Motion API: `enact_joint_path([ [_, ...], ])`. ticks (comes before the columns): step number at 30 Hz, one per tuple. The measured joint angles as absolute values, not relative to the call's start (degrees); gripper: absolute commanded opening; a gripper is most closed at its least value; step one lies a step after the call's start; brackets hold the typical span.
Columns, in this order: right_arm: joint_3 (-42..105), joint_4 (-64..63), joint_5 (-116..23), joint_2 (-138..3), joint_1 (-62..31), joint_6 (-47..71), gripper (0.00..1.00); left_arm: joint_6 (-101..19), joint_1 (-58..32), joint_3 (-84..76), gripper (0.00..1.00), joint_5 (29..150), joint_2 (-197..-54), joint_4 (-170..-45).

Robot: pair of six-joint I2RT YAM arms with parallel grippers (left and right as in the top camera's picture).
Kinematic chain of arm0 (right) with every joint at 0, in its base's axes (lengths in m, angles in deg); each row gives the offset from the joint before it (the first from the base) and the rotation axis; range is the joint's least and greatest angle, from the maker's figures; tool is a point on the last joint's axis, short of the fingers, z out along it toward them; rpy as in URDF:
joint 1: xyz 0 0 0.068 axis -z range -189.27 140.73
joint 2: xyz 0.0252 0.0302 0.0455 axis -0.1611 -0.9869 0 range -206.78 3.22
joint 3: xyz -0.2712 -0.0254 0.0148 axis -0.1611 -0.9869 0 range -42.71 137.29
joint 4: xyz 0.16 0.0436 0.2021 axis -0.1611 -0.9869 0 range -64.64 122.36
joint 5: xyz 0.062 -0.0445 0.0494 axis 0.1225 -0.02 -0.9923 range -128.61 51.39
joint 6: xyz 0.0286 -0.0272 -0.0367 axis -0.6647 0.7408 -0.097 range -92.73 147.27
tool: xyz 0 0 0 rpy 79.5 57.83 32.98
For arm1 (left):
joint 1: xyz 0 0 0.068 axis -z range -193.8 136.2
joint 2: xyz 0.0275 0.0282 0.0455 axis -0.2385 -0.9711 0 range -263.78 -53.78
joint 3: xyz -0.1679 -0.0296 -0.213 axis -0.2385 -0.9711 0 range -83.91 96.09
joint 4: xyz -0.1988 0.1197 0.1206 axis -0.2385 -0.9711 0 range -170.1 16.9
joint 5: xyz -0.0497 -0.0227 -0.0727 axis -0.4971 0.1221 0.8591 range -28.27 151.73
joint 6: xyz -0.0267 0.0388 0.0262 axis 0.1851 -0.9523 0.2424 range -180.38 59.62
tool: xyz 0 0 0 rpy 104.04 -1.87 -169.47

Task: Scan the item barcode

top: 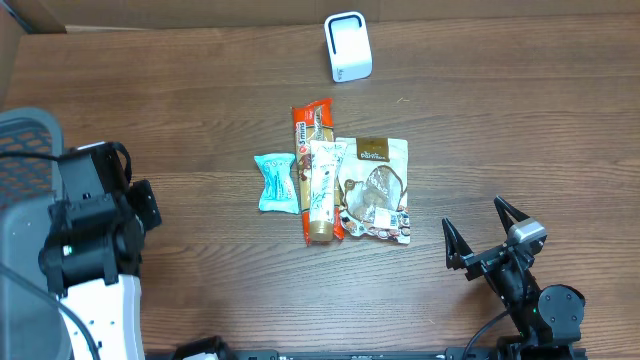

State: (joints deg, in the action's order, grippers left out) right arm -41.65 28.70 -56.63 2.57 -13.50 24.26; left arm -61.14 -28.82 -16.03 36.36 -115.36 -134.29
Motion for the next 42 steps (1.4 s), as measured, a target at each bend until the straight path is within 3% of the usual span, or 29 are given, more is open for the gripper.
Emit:
enact_joint_path([
  [9, -41.7, 28.7, -56.6, 2.6, -13.5, 24.3, 1.00, -66.5, -29.3, -16.1, 0.84, 40.6, -122.9, -127.9],
  [11, -41.7, 28.7, -56.6, 2.6, -13.5, 24.3, 1.00, -67.0, -27.3, -16.1, 0.86, 43.8, -123.2, -127.1],
  [12, -41.7, 28.7, -56.6, 2.6, -13.5, 24.3, 1.00, -67.1, -25.8, -16.1, 1.00, 45.1, -123.2, -126.7],
  [16, -41.7, 28.7, -56.6, 2.6, -13.5, 24.3, 1.00, -67.2, -17.4, -16.1, 1.00, 48.8, -123.2, -126.5],
  [20, -41.7, 28.7, -56.6, 2.6, -13.5, 24.3, 1.00, -63.4, -11.6, -16.1, 1.00, 51.0, -123.2, -126.6],
  [28, -41.7, 28.7, -56.6, 2.6, -13.5, 24.3, 1.00, -53.9, -11.3, -16.1, 0.98, 52.5, -122.7, -126.8],
  [32, -41.7, 28.7, -56.6, 2.6, -13.5, 24.3, 1.00, -52.3, -11.3, -16.1, 0.89, 53.0, -118.5, -129.1],
  [38, -41.7, 28.7, -56.6, 2.6, -13.5, 24.3, 1.00, -51.6, -11.3, -17.1, 0.91, 52.2, -106.2, -130.9],
  [42, -41.7, 28.7, -56.6, 2.6, -13.5, 24.2, 1.00, -51.4, -11.3, -21.7, 1.00, 47.7, -96.9, -129.4],
])
